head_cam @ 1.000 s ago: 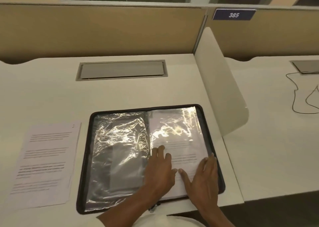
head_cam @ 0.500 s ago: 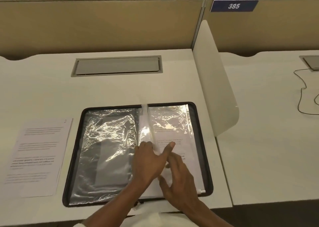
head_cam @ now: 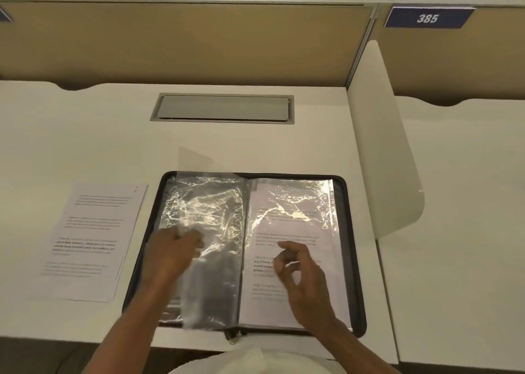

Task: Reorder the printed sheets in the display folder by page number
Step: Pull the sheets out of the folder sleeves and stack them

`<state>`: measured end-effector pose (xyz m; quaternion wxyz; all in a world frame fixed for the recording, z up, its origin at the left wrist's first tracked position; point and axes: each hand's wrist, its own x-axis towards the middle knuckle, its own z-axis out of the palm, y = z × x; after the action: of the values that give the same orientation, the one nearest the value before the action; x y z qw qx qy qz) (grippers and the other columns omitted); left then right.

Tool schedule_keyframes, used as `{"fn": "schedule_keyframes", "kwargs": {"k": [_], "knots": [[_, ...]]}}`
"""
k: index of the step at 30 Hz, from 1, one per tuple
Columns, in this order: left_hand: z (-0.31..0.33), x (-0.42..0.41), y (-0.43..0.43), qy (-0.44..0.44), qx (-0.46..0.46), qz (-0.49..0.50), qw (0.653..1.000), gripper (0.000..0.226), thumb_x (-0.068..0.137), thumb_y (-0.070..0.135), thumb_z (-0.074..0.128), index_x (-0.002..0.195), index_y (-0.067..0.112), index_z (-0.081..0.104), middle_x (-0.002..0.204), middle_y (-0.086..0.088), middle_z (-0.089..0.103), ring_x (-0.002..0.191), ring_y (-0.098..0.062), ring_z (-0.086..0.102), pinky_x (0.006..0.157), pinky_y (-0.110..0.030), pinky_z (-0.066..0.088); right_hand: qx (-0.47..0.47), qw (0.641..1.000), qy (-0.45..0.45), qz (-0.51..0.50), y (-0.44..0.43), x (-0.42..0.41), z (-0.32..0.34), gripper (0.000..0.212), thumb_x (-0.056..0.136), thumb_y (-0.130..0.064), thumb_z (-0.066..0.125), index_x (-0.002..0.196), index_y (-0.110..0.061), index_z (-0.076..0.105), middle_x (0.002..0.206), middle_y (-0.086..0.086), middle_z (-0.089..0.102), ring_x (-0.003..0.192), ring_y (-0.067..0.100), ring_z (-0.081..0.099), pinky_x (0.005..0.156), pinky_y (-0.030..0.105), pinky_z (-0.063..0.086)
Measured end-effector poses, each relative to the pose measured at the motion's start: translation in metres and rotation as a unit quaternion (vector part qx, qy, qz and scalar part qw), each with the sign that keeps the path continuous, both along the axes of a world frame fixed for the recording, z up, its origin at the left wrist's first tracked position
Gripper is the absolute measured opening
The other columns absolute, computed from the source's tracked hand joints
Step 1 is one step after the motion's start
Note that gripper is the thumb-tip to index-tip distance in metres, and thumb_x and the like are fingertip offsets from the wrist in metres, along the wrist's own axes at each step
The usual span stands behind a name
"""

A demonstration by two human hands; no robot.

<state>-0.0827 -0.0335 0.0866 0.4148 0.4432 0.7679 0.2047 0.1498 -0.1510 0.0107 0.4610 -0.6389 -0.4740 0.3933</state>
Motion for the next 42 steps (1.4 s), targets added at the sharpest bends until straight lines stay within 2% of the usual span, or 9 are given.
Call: {"fn": "schedule_keyframes", "kwargs": {"k": [4,11,16,21,24,29,31,35,42], "knots": [[-0.010,-0.048,0.015,0.115,-0.006,-0.011,0.993,0.020,0.084,0.025,0.083,0.065,0.019,0.079,0.061,-0.004,0.073,0.063,-0.028,0.071,0.062,-0.033,0.053,-0.009,0.988,-0.126,-0.089,0.021,0.029,-0.019,0.046,0.100,-0.066,0.050,0.132,-0.033,0.057,0.115,-0.015,0.064,0.106,0.006,0.064,0.086,0.039,0.060],[-0.046,-0.069,0.022,0.213,-0.048,0.001,0.976,0.032,0.080,0.045,0.088,0.069,0.018,0.074,0.072,-0.006,0.071,0.069,-0.030,0.068,0.069,-0.039,0.057,-0.103,0.935,-0.303,-0.149,0.037,0.079,-0.046,0.062,0.089,-0.053,0.077,0.136,-0.018,0.056,0.126,0.004,0.059,0.119,0.023,0.053,0.088,0.038,0.051],[-0.063,-0.068,0.021,0.276,-0.069,-0.006,0.959,0.036,0.078,0.052,0.090,0.078,0.019,0.075,0.076,-0.006,0.069,0.071,-0.032,0.067,0.072,-0.041,0.059,-0.158,0.934,-0.275,-0.161,0.046,0.088,-0.041,0.060,0.078,-0.042,0.090,0.125,-0.019,0.060,0.105,-0.001,0.061,0.099,0.020,0.058,0.078,0.035,0.050],[-0.063,-0.058,0.021,0.367,-0.011,-0.066,0.928,0.040,0.090,0.042,0.079,0.106,0.010,0.062,0.087,-0.009,0.065,0.079,-0.034,0.068,0.071,-0.041,0.057,-0.173,0.943,-0.183,-0.218,0.056,0.087,-0.033,0.048,0.074,-0.028,0.095,0.109,-0.023,0.063,0.082,-0.008,0.065,0.077,0.014,0.066,0.068,0.032,0.053],[-0.055,-0.042,0.020,0.464,0.004,-0.150,0.873,0.049,0.091,0.045,0.076,0.120,0.008,0.061,0.106,-0.010,0.067,0.093,-0.029,0.070,0.074,-0.040,0.058,-0.163,0.947,-0.150,-0.234,0.058,0.083,-0.028,0.032,0.077,-0.021,0.093,0.096,-0.024,0.067,0.075,-0.005,0.067,0.071,0.010,0.065,0.063,0.025,0.047],[-0.039,0.001,0.020,0.495,0.029,-0.208,0.843,0.055,0.097,0.056,0.063,0.133,0.013,0.060,0.137,-0.010,0.061,0.129,-0.030,0.056,0.094,-0.041,0.057,-0.123,0.946,-0.185,-0.236,0.052,0.076,-0.023,0.022,0.086,-0.029,0.087,0.095,-0.022,0.069,0.070,-0.009,0.068,0.067,0.010,0.067,0.064,0.030,0.056],[-0.031,0.025,0.017,0.476,0.057,-0.231,0.846,0.055,0.098,0.060,0.060,0.129,0.015,0.063,0.135,-0.008,0.062,0.129,-0.028,0.054,0.097,-0.040,0.056,-0.091,0.941,-0.232,-0.228,0.047,0.073,-0.020,0.021,0.091,-0.031,0.082,0.103,-0.021,0.068,0.071,-0.013,0.067,0.064,0.011,0.066,0.060,0.032,0.057],[-0.022,0.073,0.010,0.263,0.086,-0.277,0.920,0.037,0.098,0.063,0.061,0.102,0.027,0.070,0.095,0.011,0.070,0.086,-0.010,0.066,0.081,-0.034,0.058,-0.054,0.929,-0.296,-0.214,0.041,0.067,-0.012,0.018,0.097,-0.037,0.074,0.097,-0.029,0.058,0.074,-0.015,0.064,0.061,0.009,0.062,0.053,0.033,0.055],[-0.015,0.127,0.001,0.066,0.071,-0.278,0.956,0.057,0.090,0.082,0.053,0.086,0.027,0.070,0.081,0.012,0.071,0.077,-0.007,0.068,0.080,-0.039,0.060,0.028,0.921,-0.331,-0.204,0.041,0.055,-0.009,0.023,0.084,-0.033,0.087,0.089,-0.022,0.067,0.115,-0.001,0.055,0.109,0.019,0.055,0.070,0.035,0.056]]}}
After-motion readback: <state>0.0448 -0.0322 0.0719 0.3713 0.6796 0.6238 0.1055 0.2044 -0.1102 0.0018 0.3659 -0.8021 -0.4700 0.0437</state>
